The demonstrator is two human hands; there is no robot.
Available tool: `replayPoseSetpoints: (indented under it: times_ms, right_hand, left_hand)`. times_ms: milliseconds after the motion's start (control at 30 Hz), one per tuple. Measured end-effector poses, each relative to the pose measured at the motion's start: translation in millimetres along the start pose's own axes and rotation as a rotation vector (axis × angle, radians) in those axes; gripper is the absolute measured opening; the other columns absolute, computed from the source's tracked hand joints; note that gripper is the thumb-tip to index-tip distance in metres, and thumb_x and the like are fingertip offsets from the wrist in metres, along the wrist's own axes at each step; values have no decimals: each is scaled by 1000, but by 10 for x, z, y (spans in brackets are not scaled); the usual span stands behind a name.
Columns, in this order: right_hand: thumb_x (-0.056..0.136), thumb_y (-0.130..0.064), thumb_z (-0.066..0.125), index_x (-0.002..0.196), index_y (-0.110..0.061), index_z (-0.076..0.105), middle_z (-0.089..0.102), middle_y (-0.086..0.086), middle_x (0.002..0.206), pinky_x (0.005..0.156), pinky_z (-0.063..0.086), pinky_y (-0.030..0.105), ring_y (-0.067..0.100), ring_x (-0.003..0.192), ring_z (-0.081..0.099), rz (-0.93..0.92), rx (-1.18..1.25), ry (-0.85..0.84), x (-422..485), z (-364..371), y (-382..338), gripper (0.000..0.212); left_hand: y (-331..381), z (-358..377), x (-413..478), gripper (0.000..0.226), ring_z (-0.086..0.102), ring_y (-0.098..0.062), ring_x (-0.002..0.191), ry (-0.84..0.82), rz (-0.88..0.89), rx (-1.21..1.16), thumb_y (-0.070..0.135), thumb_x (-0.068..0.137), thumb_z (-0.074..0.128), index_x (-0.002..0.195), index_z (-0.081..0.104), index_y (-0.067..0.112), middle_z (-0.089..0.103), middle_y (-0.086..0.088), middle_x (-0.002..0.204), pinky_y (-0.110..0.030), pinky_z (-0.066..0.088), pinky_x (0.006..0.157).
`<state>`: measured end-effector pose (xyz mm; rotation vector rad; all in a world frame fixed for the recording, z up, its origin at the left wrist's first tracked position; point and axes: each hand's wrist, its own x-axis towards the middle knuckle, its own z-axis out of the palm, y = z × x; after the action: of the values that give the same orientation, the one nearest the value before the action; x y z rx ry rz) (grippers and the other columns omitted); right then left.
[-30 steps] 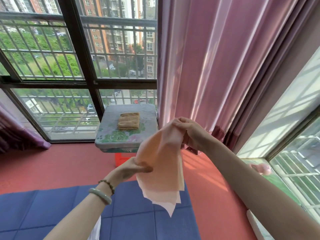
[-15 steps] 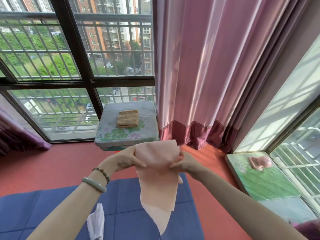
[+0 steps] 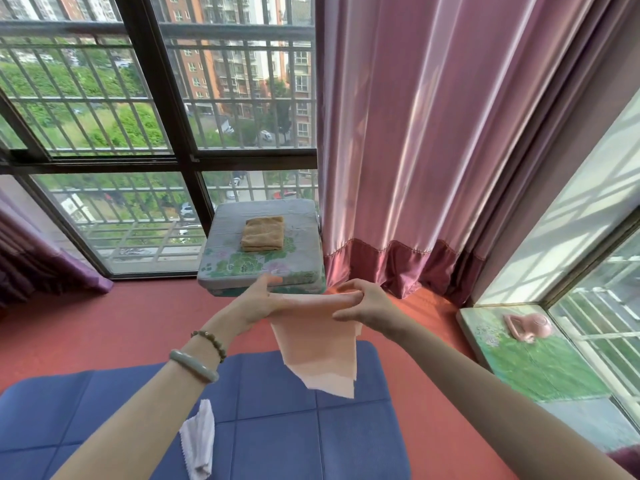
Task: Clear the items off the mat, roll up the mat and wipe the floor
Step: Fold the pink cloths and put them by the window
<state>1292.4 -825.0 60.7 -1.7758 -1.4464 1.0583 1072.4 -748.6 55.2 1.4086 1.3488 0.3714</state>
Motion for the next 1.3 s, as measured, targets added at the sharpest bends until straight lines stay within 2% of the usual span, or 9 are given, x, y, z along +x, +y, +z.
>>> replayPoseSetpoints:
  times_ms: [233,367,467,633,800,967,1067,1200,1300]
  right_hand:
    - [75,-14,70,90,-5,73,55,4,73,56,32,23,19,79,50,-18,-420,-24,49,98,-139,18]
    - [64,-34,66,83,-16,75,50,7,103,90,37,35,25,107,44,-40,-420,-64,121,14,-189,29]
    - [71,-19,67,78,-8,69,56,6,84,75,40,34,19,81,52,-36,-35,-220,54,-151,-282,14]
    - [89,-5,54,100,-11,63,68,5,86,67,54,26,16,76,65,28,594,-313,-40,-312,-443,16]
    - [96,-15,47,98,-10,57,57,5,77,58,49,23,14,65,56,79,736,-255,-7,-363,-581,11]
    - [70,-37,77,100,-2,68,69,13,91,76,57,33,23,82,68,187,1139,-317,15,-511,-319,47]
    - [56,-42,86,107,-9,68,69,9,94,79,55,32,20,83,67,298,917,-402,-30,-399,80,63]
    - [74,-21,77,117,-8,61,69,10,100,83,54,36,26,91,64,438,496,-532,-195,-139,336,48]
    - [79,5,65,101,-11,60,68,5,75,63,56,29,18,67,67,414,492,-324,-197,-48,301,28]
  left_hand:
    - [191,173,-84,27,57,-20,95,-34,158,745,14,70,76,95,68,22,62,-3,105,-26,44,70]
    - [186,1,28,31,50,-28,77,82,212,712,25,68,73,47,51,22,46,-5,68,-29,38,69]
    - [205,-177,-68,29,50,-18,70,-69,183,343,30,68,80,67,62,8,54,-6,71,-27,35,63]
    - [-22,-222,-171,95,69,-16,84,-303,185,-491,52,32,92,108,63,5,72,-7,94,-24,55,69]
    - [-229,110,-228,88,63,-28,109,-501,50,-333,20,40,96,118,58,3,68,-15,114,-39,48,99]
    - [-248,234,-237,90,66,-26,104,-377,73,-440,31,33,98,113,64,6,70,-13,109,-30,54,82]
    - [-200,197,-252,83,70,-23,88,-362,78,-565,34,37,96,108,67,5,71,-15,102,-30,57,70]
    - [-162,138,-282,82,68,-24,92,-445,31,-499,22,37,97,112,64,14,70,-12,102,-36,55,77]
    - [-184,82,-283,78,61,-31,111,-516,-48,-375,1,55,85,123,57,25,66,-14,116,-46,50,89]
